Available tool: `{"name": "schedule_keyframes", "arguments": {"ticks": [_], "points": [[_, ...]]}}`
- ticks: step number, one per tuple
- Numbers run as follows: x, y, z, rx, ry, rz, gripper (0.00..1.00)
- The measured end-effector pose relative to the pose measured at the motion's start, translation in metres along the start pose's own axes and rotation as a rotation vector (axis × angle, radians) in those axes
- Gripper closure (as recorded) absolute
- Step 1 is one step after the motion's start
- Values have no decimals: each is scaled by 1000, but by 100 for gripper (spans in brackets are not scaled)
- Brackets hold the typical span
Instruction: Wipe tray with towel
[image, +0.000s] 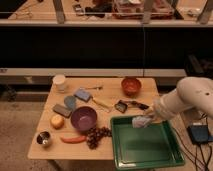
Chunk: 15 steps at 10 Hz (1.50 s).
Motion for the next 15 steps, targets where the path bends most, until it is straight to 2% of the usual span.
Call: {"name": "schedule_keyframes", "arguments": {"ticks": [3,5,7,10,13,15], "points": [[-1,-1,1,0,-2,-4,100],[-7,-1,6,-24,15,-21,100],[-27,18,27,-56,6,-17,100],[-57,57,72,-88,-43,-6,100],[-70,59,107,-131,-85,-3,100],[-70,60,121,-164,-84,2,100]]}}
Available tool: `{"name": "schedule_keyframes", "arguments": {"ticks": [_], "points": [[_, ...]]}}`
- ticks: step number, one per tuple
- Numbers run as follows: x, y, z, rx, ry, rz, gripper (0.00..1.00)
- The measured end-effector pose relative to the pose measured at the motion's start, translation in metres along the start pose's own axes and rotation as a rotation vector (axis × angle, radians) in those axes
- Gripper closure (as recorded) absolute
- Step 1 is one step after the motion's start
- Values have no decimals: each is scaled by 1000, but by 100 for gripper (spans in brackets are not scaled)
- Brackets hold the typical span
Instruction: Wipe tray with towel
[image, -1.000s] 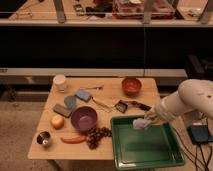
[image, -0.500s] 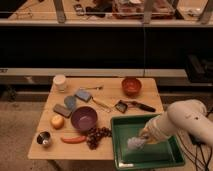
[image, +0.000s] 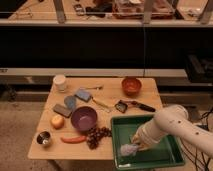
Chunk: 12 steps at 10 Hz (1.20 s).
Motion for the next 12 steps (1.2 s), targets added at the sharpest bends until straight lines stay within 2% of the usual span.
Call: {"name": "schedule_keyframes", "arguments": {"ticks": [2,5,7,10,12], "points": [[14,12,17,-60,31,22,100],[48,44,13,-119,72,87,100],[74,60,6,-131,92,137,100],[112,56,8,-148,118,185,100],[130,33,9,-142,128,183,100]]}}
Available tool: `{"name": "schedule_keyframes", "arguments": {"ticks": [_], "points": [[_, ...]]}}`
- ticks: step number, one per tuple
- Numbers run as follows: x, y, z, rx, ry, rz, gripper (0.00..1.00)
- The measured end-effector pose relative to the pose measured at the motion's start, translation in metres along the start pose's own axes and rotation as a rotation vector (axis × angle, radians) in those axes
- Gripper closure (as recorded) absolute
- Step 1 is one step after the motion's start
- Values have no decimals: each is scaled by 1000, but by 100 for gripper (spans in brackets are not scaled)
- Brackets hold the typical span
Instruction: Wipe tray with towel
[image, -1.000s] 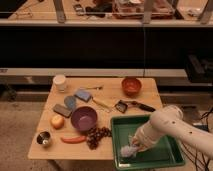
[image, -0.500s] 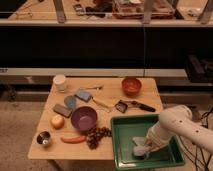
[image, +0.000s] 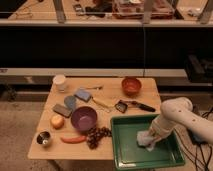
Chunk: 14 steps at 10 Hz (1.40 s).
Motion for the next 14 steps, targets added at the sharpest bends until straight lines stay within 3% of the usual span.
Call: {"name": "schedule_keyframes", "arguments": {"ticks": [2,5,7,9,12,14], "points": [[-11,-25,-4,21,-8,-30,100],[-64,-49,-1,50,-48,-114,100],[-95,-35,4,40,-81,-171,100],[-109,-16,6,25,-93,-200,100],[-85,2,2,-3,-63,-156,100],[-37,21,-6,-23,-22,-88,100]]}}
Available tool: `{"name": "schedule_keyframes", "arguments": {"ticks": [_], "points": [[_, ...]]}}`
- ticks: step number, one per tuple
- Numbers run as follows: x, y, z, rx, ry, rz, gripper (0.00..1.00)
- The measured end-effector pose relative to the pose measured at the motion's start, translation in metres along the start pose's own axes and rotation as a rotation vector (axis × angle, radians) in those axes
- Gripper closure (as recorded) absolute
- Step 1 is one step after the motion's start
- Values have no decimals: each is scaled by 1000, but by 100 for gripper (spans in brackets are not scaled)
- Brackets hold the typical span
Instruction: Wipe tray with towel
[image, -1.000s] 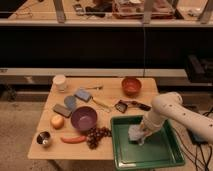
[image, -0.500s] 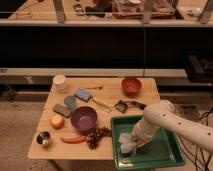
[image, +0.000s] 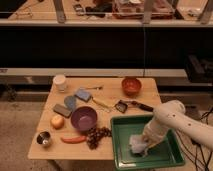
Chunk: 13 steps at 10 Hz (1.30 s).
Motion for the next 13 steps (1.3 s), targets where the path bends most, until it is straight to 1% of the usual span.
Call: {"name": "schedule_keyframes", "arguments": {"ticks": [1,2,3,4,5,6,7,8,10,13], "points": [[24,9,-4,-9,19,38,100],[49,12,-8,-17,38,78,100],[70,10,-11,-19,52,112,100],[84,6,-13,-19,61,134,100],[101,-5,-17,-13,68,145,100],[107,-10,-19,-9,70,140,100],[107,-13,-19,-5,67,134,100],[100,-18,-18,-3,60,118,100],[70,-38,-14,12,40,70,100],[-3,-63,-6,37,-5,-20,100]]}}
